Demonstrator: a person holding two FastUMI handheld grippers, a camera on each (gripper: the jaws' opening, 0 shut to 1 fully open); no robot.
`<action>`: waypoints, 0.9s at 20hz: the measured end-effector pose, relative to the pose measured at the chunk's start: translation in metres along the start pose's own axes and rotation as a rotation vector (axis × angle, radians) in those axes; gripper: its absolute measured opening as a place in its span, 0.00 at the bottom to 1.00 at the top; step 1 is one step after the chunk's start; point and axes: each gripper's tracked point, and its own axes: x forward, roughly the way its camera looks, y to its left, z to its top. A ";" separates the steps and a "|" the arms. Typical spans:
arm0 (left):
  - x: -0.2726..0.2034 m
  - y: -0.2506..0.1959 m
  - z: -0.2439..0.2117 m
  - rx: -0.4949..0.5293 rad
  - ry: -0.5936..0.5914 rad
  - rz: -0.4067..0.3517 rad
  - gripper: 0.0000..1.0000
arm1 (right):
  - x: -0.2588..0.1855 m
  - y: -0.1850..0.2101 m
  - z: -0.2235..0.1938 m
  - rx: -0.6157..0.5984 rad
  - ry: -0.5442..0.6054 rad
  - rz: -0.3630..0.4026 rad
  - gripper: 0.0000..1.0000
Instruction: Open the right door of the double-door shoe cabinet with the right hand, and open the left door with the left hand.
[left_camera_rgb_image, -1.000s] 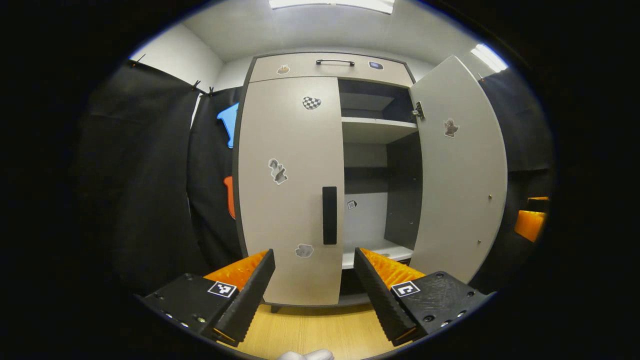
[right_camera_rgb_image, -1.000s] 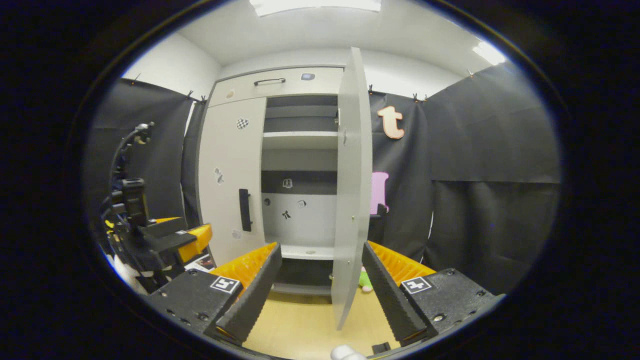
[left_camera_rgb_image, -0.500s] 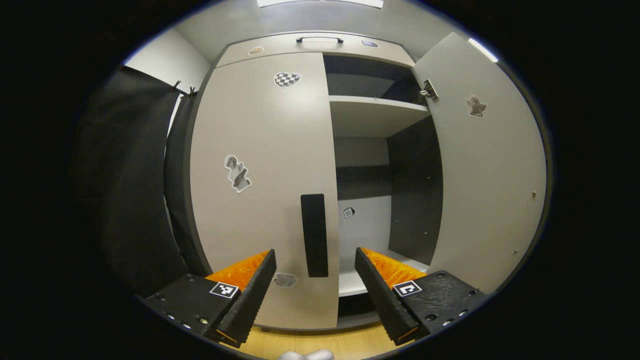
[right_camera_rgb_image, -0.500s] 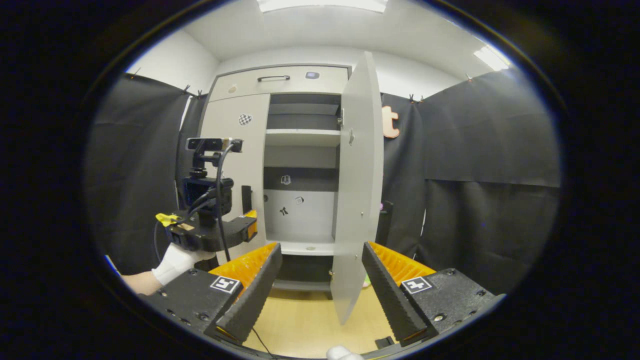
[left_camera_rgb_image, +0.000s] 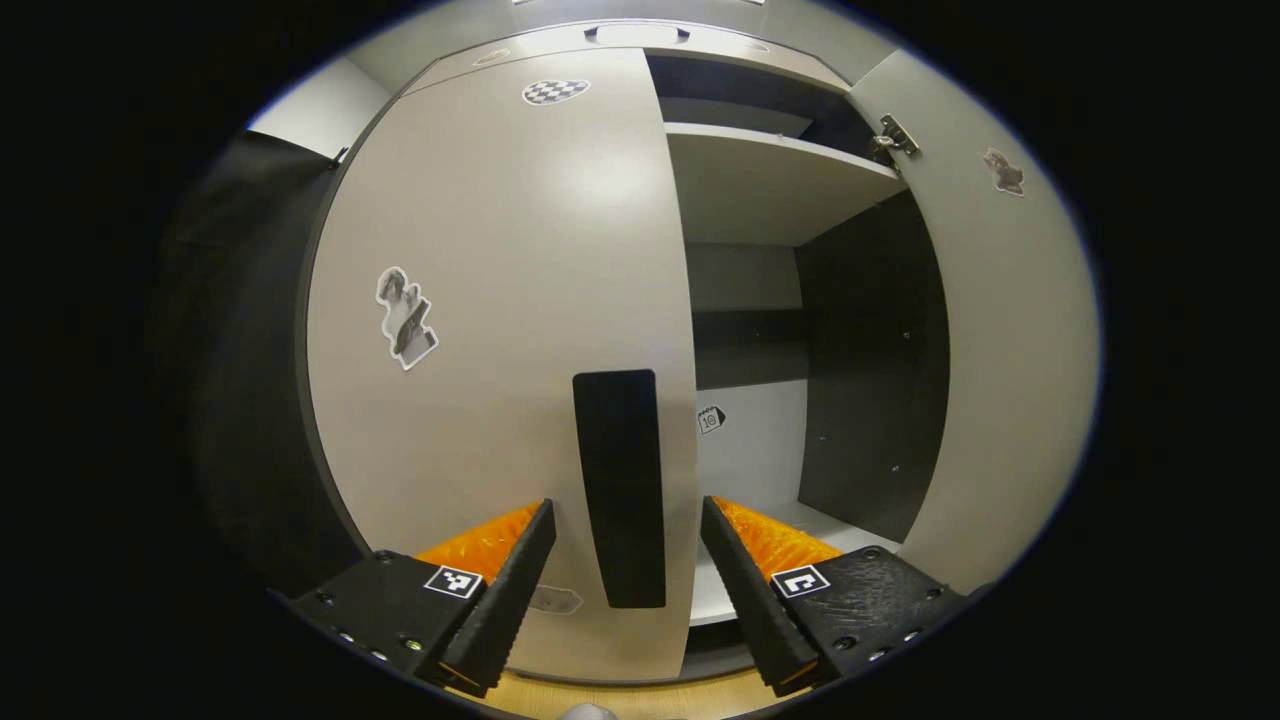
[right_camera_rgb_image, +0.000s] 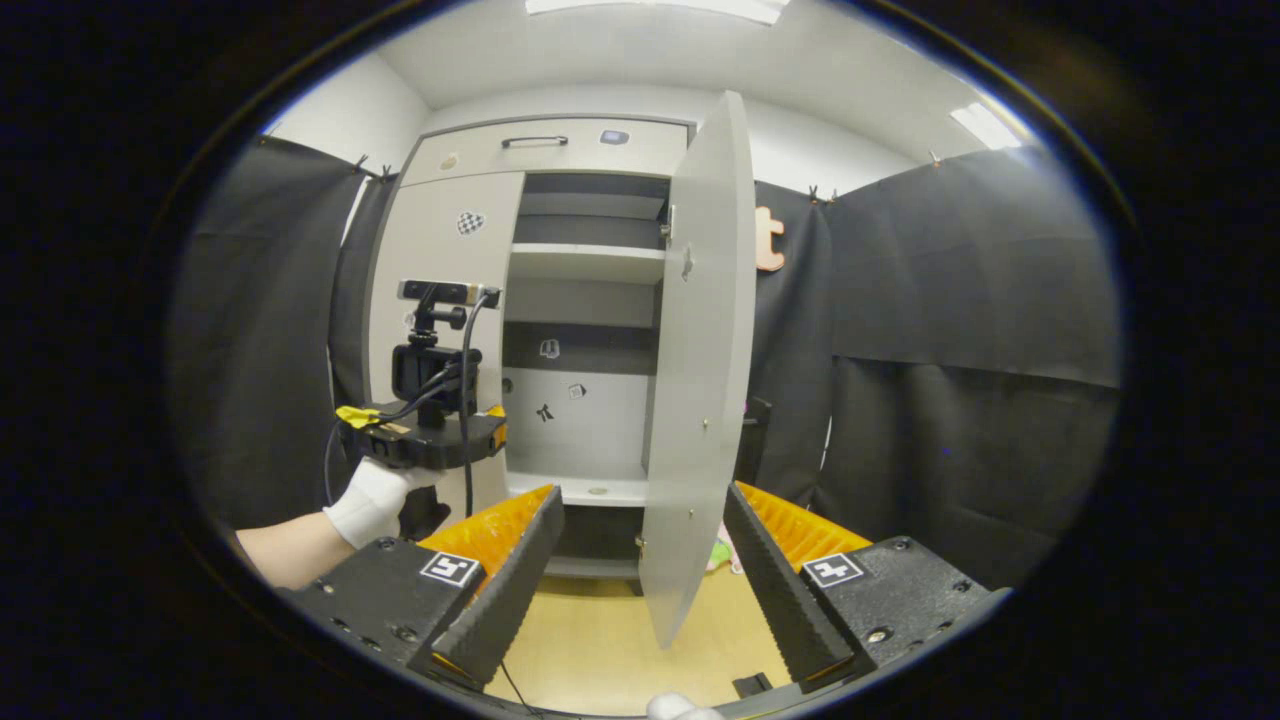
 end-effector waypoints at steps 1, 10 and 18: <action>0.000 -0.003 0.004 -0.003 -0.016 0.000 0.82 | 0.001 0.001 -0.001 -0.004 0.004 0.006 1.00; -0.008 -0.005 0.004 -0.054 0.023 -0.047 0.27 | 0.002 0.002 0.000 -0.010 -0.003 0.031 1.00; -0.028 0.000 0.004 -0.026 -0.005 -0.067 0.19 | 0.001 0.008 -0.001 -0.007 0.000 0.083 1.00</action>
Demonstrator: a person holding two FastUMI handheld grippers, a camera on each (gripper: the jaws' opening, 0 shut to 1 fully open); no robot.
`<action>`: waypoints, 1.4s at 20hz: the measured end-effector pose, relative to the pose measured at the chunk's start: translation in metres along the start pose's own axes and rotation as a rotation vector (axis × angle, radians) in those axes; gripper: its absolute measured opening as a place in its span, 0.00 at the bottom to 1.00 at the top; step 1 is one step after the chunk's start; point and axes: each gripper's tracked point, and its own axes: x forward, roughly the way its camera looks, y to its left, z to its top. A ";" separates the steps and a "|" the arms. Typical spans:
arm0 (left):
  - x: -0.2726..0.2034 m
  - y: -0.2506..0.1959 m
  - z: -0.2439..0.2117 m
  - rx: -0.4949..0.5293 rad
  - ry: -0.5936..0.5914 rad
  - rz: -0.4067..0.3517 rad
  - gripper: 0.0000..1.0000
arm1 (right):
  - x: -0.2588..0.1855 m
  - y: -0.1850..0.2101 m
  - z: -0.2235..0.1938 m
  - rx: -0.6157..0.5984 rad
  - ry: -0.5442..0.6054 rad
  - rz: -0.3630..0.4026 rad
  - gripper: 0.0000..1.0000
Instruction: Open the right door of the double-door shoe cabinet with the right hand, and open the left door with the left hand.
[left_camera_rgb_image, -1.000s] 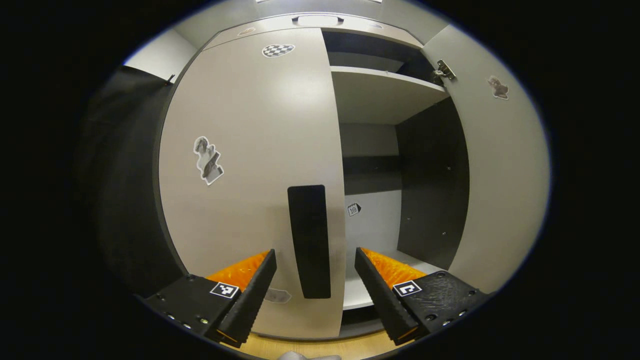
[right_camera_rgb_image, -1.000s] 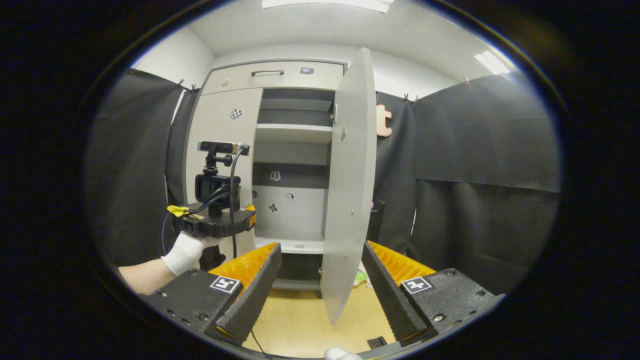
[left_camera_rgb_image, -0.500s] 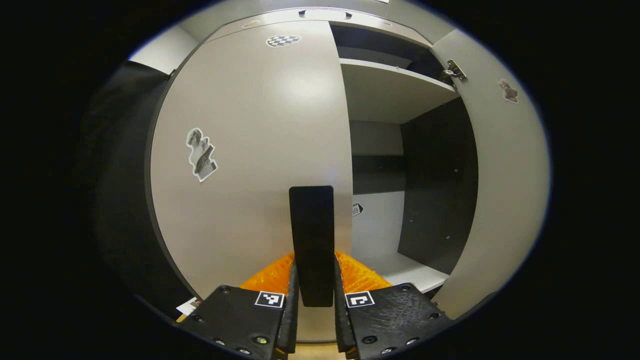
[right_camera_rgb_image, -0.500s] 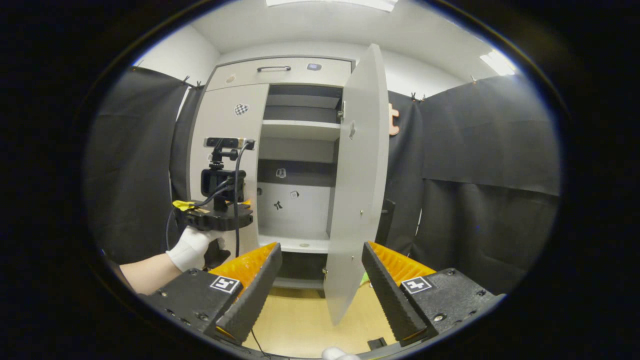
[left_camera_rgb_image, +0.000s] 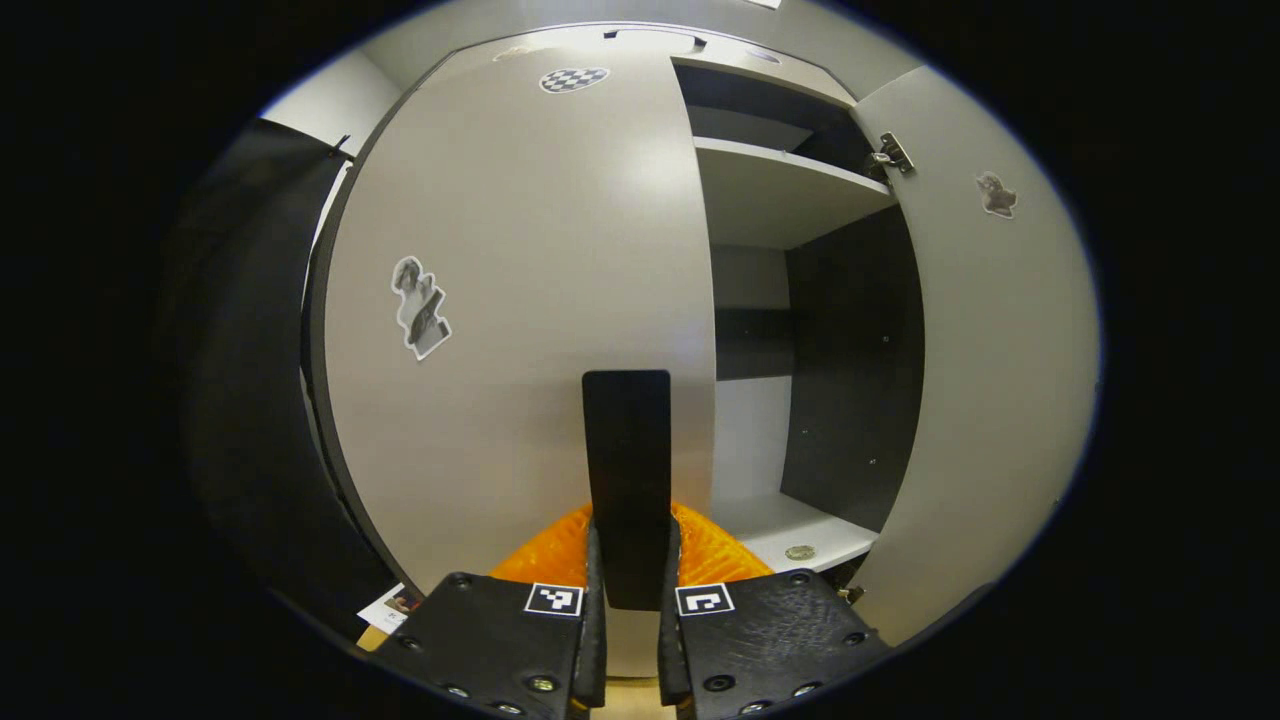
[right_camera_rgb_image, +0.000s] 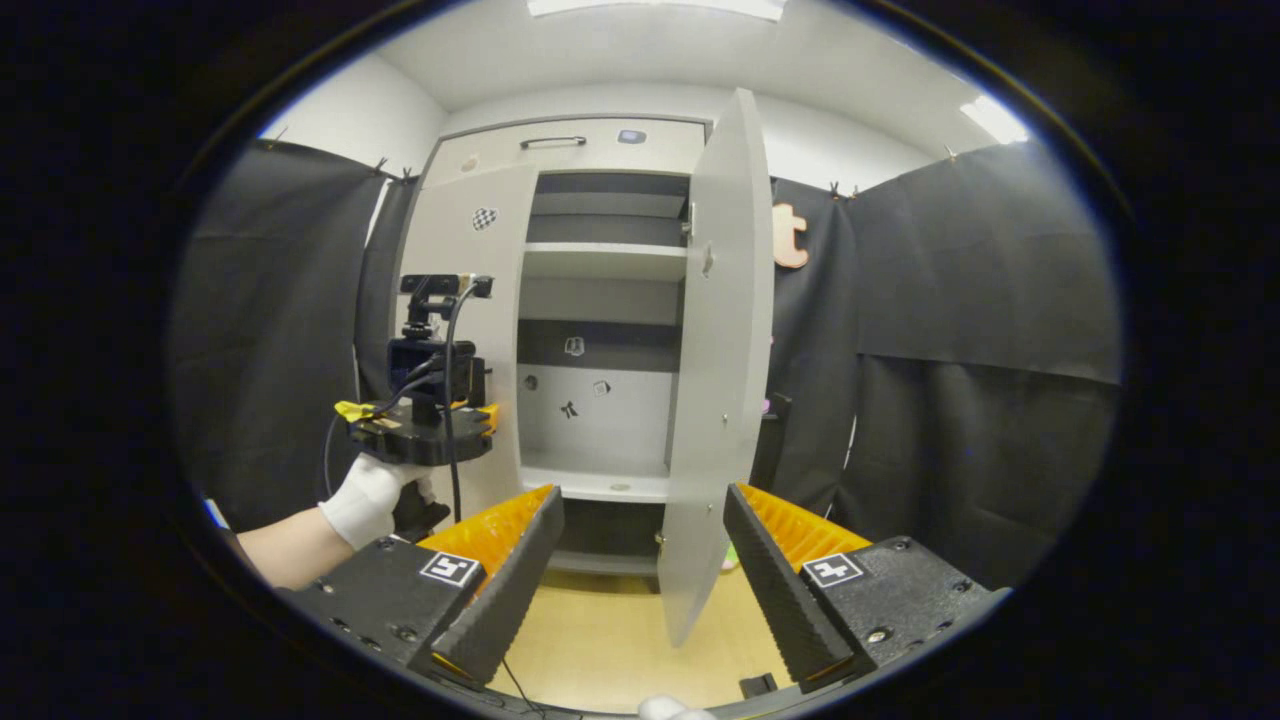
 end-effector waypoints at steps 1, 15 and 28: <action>-0.003 0.001 0.000 -0.001 0.003 -0.002 0.19 | -0.001 0.002 0.000 -0.001 -0.004 0.008 1.00; -0.064 0.029 -0.006 0.001 0.004 0.013 0.12 | -0.011 0.033 -0.003 -0.013 -0.019 0.128 1.00; -0.129 0.119 -0.014 0.040 0.006 0.162 0.04 | -0.016 0.084 -0.009 -0.022 -0.015 0.237 1.00</action>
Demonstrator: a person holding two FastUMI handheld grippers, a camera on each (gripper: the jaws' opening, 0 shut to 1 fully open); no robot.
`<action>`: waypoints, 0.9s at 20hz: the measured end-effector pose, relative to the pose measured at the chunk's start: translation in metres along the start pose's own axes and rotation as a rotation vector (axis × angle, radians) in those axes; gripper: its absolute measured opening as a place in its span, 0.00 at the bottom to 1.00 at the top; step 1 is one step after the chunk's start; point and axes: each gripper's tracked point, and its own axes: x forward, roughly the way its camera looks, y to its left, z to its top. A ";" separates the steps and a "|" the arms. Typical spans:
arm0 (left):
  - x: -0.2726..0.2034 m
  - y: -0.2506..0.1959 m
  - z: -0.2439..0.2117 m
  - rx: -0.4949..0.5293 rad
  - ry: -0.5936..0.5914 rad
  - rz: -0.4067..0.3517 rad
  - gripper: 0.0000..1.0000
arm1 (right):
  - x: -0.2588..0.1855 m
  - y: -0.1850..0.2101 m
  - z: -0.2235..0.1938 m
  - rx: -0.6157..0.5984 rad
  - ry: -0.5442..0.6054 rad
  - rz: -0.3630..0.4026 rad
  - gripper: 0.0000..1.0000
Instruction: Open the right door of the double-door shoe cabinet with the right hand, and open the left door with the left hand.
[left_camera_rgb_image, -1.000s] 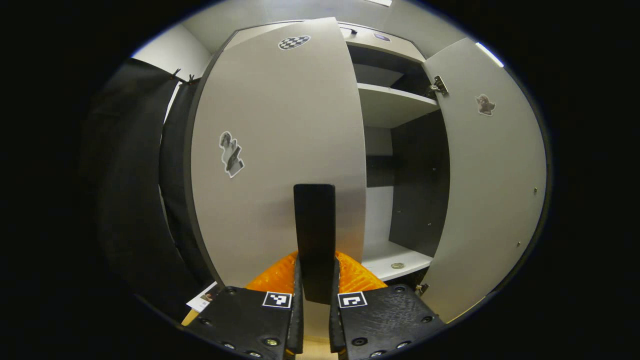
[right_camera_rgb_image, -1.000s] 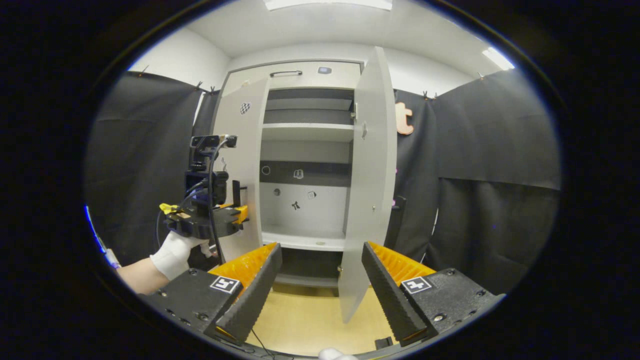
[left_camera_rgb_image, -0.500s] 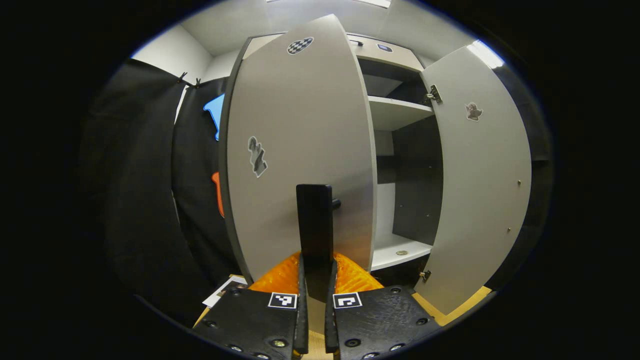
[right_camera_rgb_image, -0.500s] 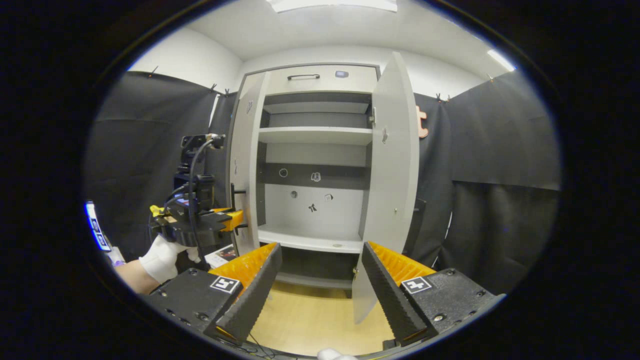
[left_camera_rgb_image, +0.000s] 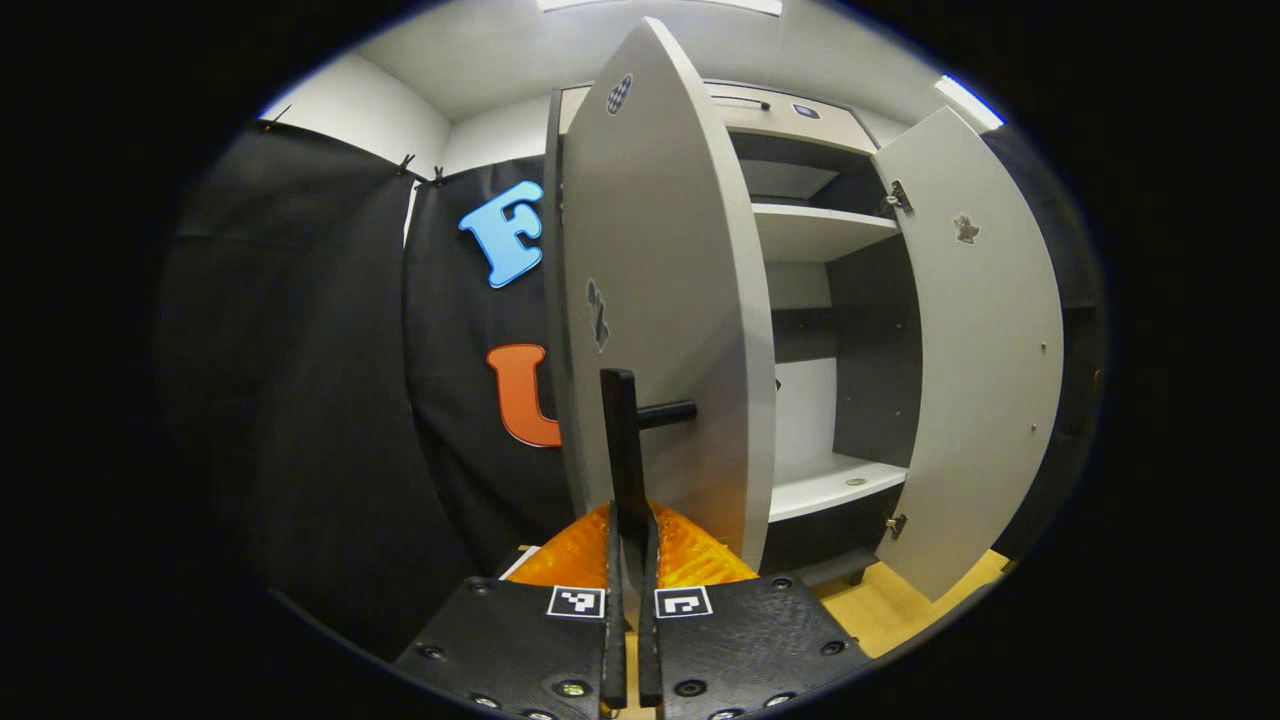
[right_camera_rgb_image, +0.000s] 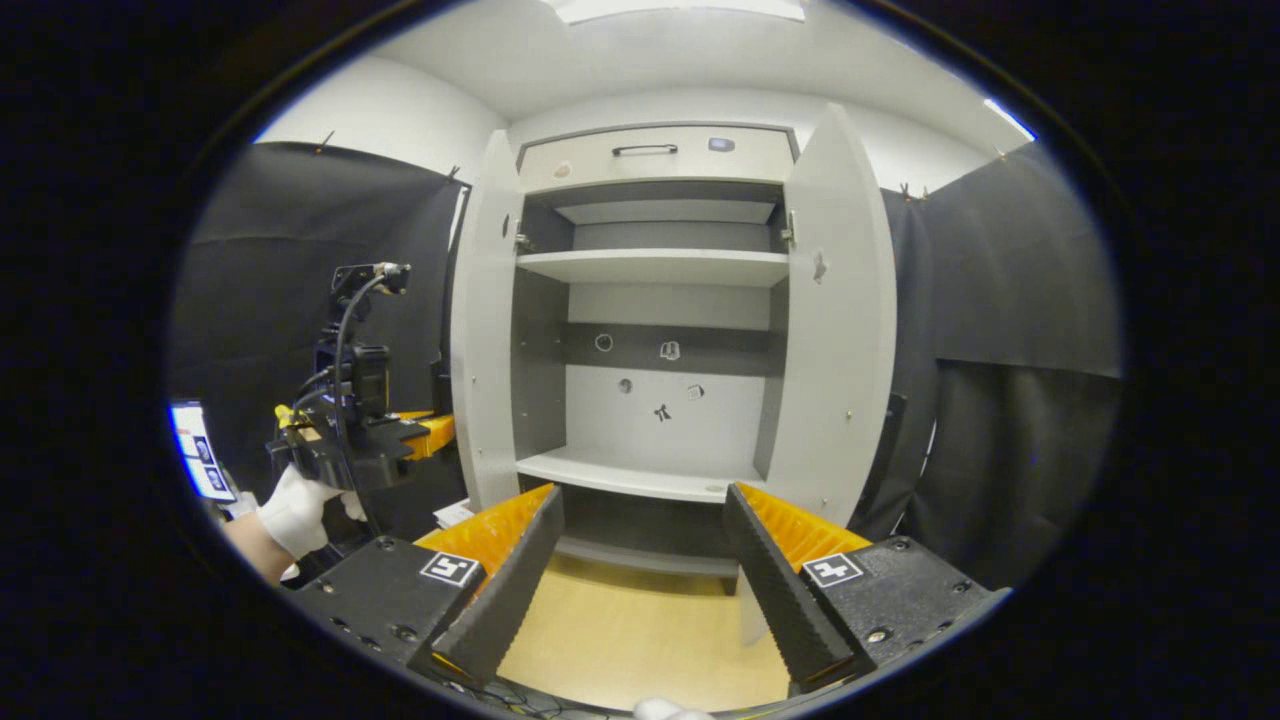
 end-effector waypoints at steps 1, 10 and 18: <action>-0.003 0.013 -0.001 0.000 0.002 0.026 0.00 | 0.001 0.005 -0.001 -0.001 0.000 0.009 1.00; -0.003 0.067 -0.008 -0.047 -0.013 0.004 0.00 | 0.007 0.024 -0.003 -0.002 0.007 0.034 1.00; -0.004 0.075 -0.008 0.009 -0.023 -0.043 0.00 | 0.007 0.024 -0.002 0.000 0.005 0.011 1.00</action>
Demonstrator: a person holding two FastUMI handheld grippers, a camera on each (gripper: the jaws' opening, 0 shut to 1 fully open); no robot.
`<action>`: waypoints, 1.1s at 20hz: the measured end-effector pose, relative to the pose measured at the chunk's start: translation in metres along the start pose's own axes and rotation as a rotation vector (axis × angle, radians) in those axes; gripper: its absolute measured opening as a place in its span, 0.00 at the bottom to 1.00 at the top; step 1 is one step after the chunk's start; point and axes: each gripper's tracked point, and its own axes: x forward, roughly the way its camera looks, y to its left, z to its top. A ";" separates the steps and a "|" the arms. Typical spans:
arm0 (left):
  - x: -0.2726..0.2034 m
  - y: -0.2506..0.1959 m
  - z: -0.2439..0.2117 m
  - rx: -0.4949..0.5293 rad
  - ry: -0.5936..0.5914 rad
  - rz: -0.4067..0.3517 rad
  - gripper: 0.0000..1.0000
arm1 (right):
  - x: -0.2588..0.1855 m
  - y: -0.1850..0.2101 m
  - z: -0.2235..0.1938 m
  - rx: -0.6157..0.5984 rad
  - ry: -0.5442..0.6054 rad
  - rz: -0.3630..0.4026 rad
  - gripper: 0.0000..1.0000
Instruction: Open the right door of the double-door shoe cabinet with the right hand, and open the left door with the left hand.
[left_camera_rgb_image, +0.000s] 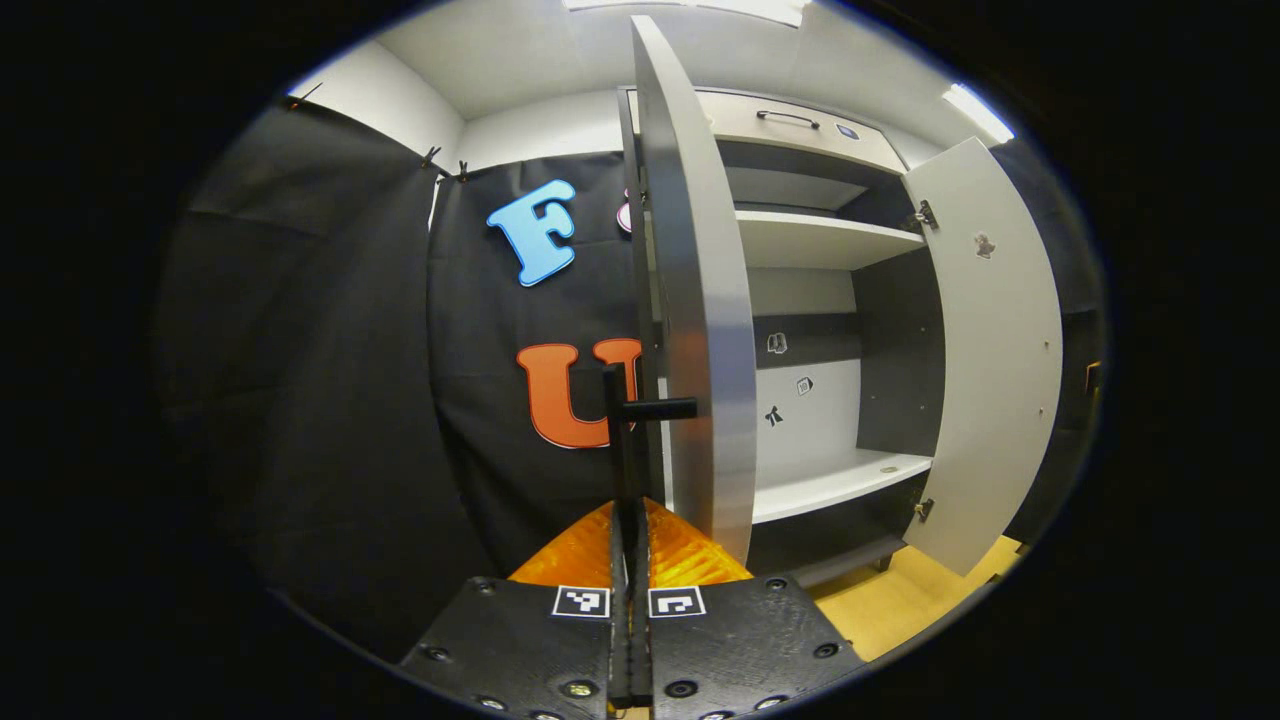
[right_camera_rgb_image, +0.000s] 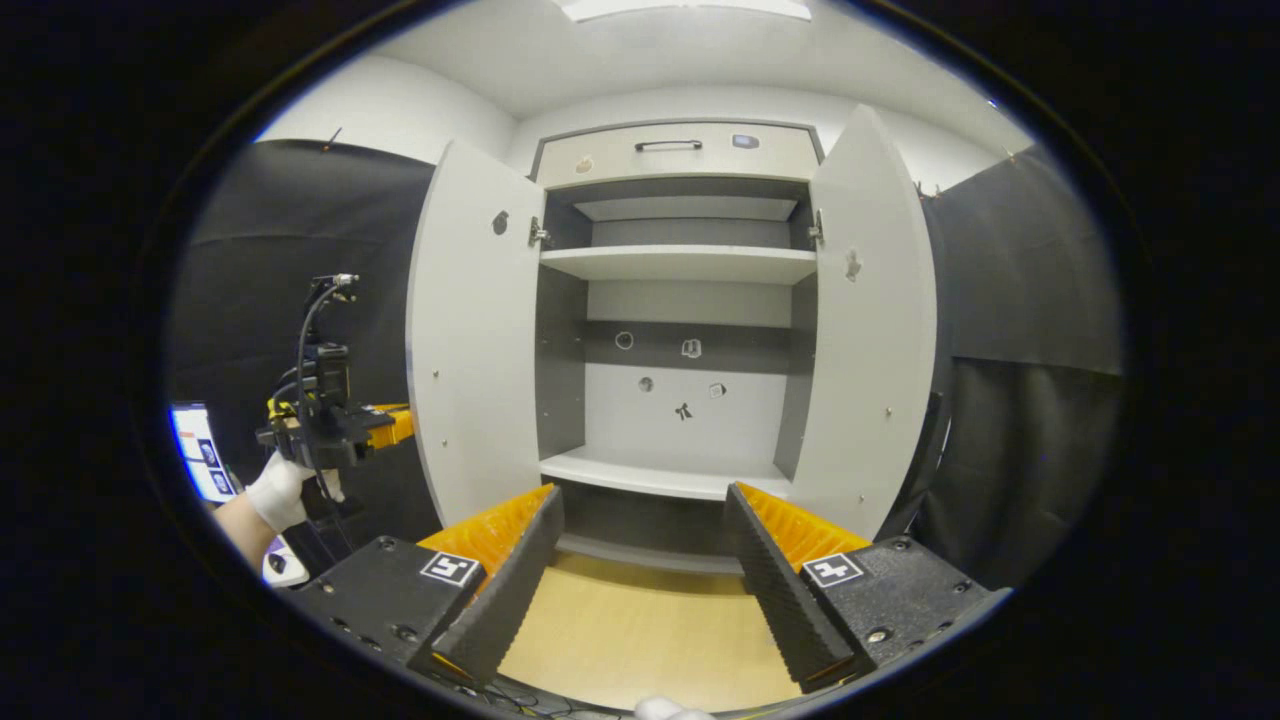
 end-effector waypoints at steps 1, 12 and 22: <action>-0.002 0.000 0.001 0.011 -0.004 0.011 0.03 | 0.001 0.000 -0.001 0.001 0.001 -0.004 1.00; -0.053 0.023 0.005 -0.016 0.029 0.171 0.96 | 0.001 -0.014 0.001 0.020 -0.012 -0.036 1.00; -0.101 -0.046 0.060 -0.029 -0.047 0.114 0.96 | -0.008 -0.042 0.019 0.027 -0.047 -0.095 1.00</action>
